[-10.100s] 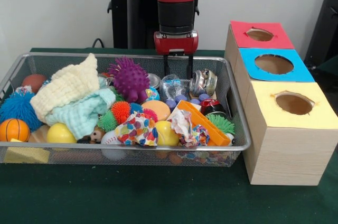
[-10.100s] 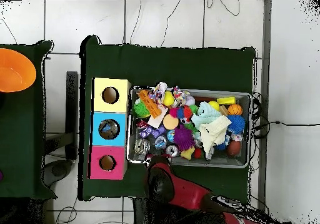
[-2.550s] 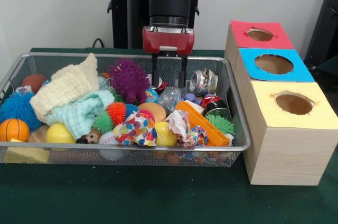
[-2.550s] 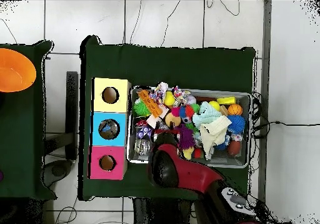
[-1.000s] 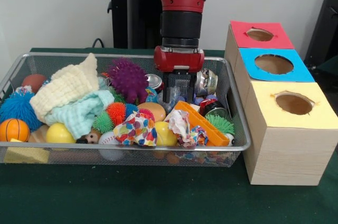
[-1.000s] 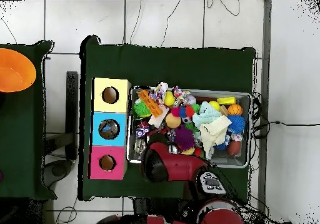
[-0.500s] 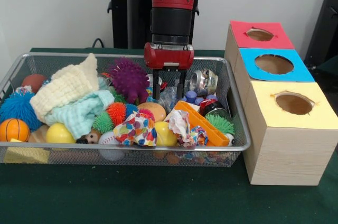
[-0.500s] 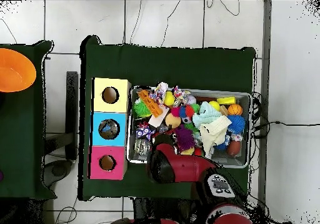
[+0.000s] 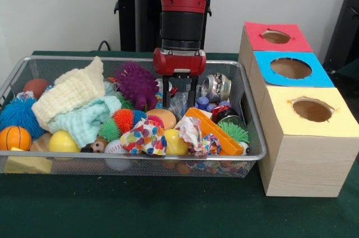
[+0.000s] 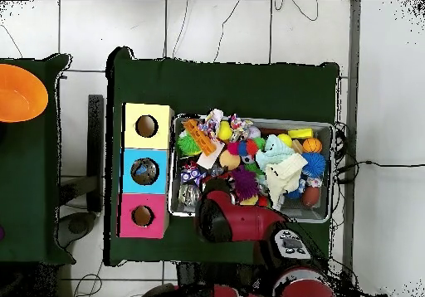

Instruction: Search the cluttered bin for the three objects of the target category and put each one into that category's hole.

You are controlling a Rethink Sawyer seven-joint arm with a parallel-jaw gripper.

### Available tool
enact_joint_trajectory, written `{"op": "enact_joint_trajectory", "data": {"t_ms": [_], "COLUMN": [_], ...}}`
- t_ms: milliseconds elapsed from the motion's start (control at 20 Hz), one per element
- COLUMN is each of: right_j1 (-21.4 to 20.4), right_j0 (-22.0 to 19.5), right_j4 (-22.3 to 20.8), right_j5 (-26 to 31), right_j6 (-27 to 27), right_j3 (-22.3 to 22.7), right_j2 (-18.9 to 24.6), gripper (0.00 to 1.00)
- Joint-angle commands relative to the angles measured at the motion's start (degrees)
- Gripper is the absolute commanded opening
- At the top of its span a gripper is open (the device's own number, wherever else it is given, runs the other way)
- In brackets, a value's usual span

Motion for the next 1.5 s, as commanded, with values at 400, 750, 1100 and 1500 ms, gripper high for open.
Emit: {"op": "enact_joint_trajectory", "data": {"t_ms": [400,750,1100,1500], "right_j1": [5.4,5.1,4.0,1.5], "right_j0": [1.0,0.2,0.1,-1.5], "right_j4": [0.1,0.5,0.7,0.8], "right_j5": [4.8,8.2,8.7,12.6], "right_j6": [6.8,7.0,7.6,7.3], "right_j3": [-6.2,-4.9,-3.4,-2.6], "right_j2": [1.8,3.1,3.9,7.2], "gripper": [1.0,1.0,1.0,1.0]}}
